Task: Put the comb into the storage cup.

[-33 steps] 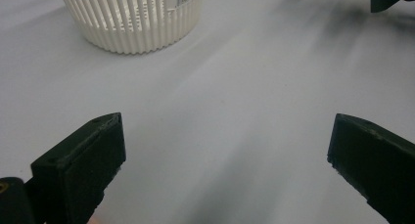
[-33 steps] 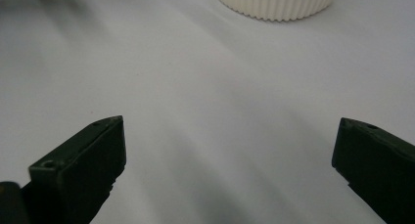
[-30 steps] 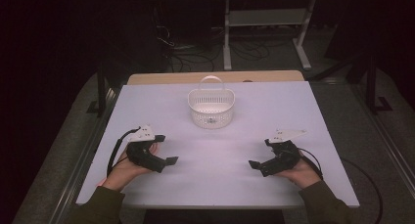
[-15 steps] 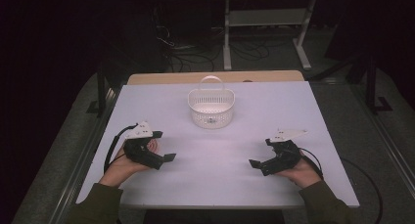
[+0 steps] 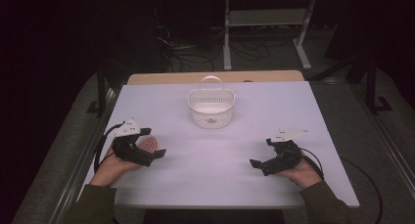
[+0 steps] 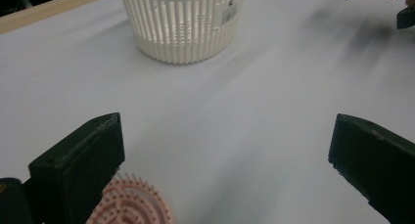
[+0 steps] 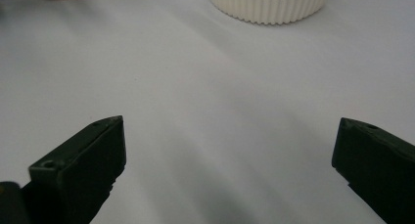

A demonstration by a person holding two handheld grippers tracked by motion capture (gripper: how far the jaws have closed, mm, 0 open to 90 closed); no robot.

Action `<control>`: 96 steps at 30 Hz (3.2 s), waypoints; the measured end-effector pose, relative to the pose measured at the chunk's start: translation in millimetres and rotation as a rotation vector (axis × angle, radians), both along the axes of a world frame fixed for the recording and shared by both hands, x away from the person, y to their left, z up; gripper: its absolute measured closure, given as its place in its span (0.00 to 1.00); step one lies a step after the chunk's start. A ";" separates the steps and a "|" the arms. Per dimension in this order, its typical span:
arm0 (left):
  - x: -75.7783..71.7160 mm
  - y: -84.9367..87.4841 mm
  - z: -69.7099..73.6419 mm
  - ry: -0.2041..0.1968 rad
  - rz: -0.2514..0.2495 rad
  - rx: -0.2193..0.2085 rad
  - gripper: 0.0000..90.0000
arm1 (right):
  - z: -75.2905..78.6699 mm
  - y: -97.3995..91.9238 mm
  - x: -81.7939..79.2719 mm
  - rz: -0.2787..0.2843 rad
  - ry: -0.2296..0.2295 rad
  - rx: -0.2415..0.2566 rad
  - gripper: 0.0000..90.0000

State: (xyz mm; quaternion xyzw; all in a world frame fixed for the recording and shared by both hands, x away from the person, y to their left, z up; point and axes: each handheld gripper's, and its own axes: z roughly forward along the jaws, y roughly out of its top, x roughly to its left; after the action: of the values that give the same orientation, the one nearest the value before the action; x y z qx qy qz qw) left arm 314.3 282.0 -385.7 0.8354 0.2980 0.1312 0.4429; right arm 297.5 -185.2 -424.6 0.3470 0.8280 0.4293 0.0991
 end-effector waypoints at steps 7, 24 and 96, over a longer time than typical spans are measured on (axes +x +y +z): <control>-1.5 12.5 0.0 0.006 0.034 0.008 0.00 | -0.6 -0.3 0.5 0.001 0.002 -0.001 0.00; -8.0 41.4 1.0 0.013 0.110 0.035 0.00 | 0.0 -1.1 0.5 -0.004 0.002 0.004 0.00; -16.9 76.1 -22.3 0.235 0.182 0.329 0.15 | -0.1 -1.5 0.4 -0.005 -0.002 -0.002 0.00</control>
State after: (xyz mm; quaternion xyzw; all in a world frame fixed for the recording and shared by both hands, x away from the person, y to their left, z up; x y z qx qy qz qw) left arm 297.3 358.1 -408.0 0.8756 0.3965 0.1192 0.2489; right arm 297.9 -186.7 -424.7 0.3483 0.8275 0.4286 0.1014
